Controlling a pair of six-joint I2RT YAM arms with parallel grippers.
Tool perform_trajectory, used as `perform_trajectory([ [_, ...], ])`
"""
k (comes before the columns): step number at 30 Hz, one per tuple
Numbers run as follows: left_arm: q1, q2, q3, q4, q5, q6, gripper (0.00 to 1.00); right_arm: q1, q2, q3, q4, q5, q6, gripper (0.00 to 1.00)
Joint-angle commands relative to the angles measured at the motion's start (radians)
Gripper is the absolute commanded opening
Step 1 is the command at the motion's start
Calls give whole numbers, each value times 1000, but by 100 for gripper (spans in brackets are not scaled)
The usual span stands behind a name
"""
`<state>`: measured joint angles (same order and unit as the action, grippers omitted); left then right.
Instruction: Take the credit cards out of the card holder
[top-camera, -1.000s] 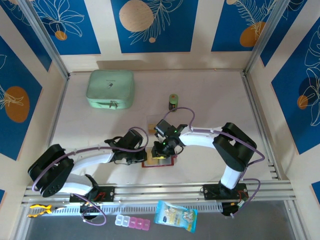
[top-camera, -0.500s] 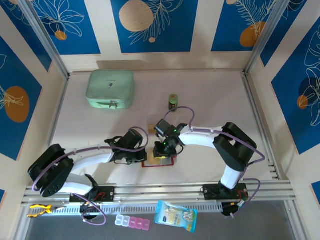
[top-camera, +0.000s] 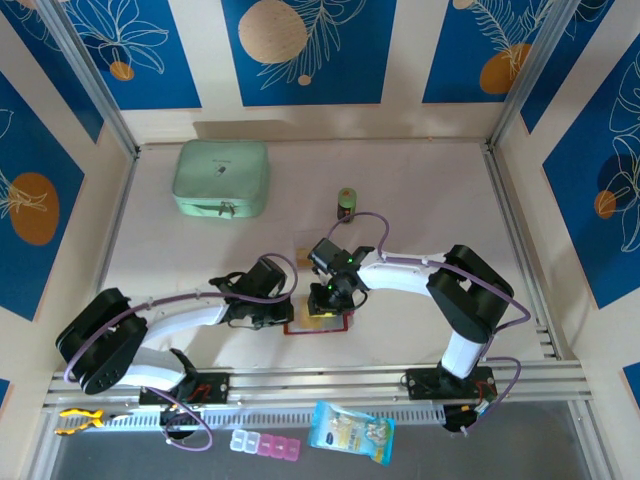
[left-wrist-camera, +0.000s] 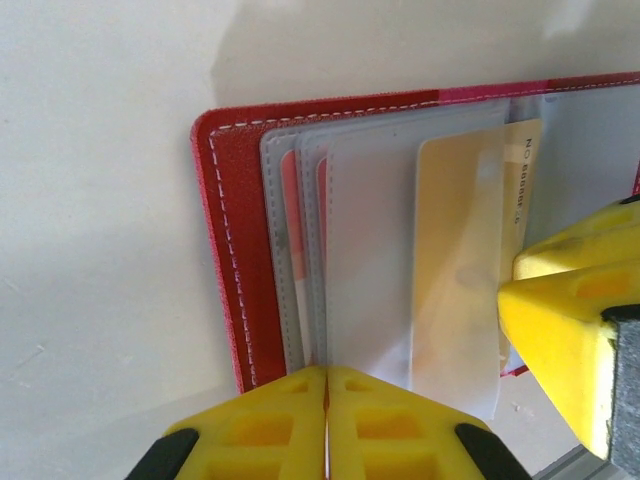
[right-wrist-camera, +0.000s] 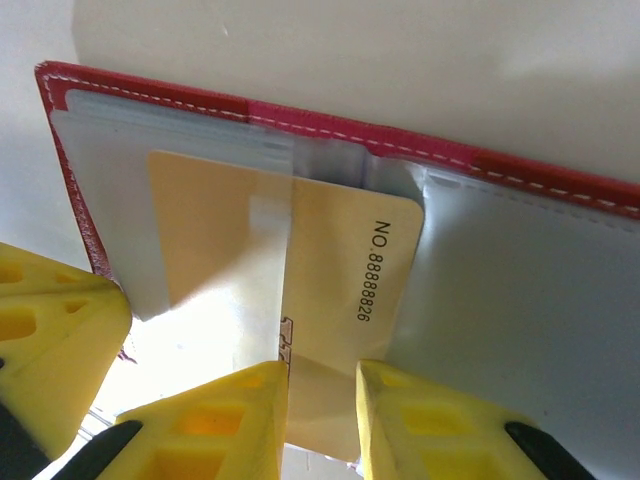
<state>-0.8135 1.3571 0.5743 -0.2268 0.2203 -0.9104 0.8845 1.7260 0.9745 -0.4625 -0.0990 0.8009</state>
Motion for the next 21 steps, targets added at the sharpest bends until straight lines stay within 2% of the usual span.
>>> perform_trajectory([
  [1,10,7,26,-38,-1,16,8,1,-19,15,-41,26,-11,26],
  [21,7,0,84,-67,13,22,9,-19,-142,-66,36,4,28,26],
])
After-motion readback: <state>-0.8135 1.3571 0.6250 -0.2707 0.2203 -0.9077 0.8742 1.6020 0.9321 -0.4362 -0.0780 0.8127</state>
